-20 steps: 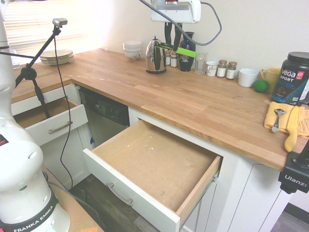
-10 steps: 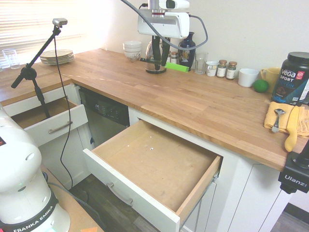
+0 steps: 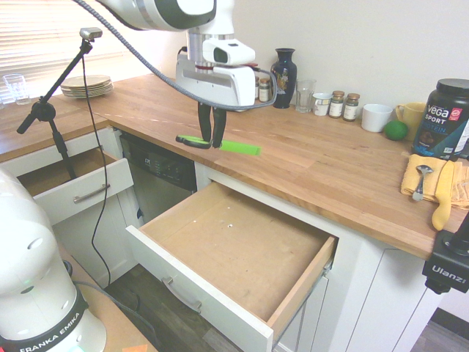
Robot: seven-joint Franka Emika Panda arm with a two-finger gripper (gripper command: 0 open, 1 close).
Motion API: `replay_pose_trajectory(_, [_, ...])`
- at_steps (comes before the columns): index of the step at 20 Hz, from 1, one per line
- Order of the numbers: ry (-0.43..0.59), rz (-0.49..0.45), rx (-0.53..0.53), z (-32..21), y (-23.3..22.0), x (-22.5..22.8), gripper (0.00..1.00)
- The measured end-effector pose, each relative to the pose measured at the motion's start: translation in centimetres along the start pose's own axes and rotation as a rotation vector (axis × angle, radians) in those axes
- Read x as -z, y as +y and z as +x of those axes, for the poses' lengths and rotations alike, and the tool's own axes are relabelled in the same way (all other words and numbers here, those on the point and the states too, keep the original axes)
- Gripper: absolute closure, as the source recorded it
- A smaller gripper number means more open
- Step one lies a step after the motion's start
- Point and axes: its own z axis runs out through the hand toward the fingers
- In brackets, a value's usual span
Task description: Put scissor in the drawer
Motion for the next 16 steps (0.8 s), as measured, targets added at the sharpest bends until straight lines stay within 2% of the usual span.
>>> replay_pose_trajectory(5, [-0.006,0.005,-0.014,-2.0,3.5,-8.5,1.00])
replay_pose_trajectory(8, [0.003,0.013,-0.019,-0.5,3.2,-10.5,1.00])
replay_pose_trajectory(16, [-0.006,0.006,-0.032,1.9,2.2,-19.7,1.00])
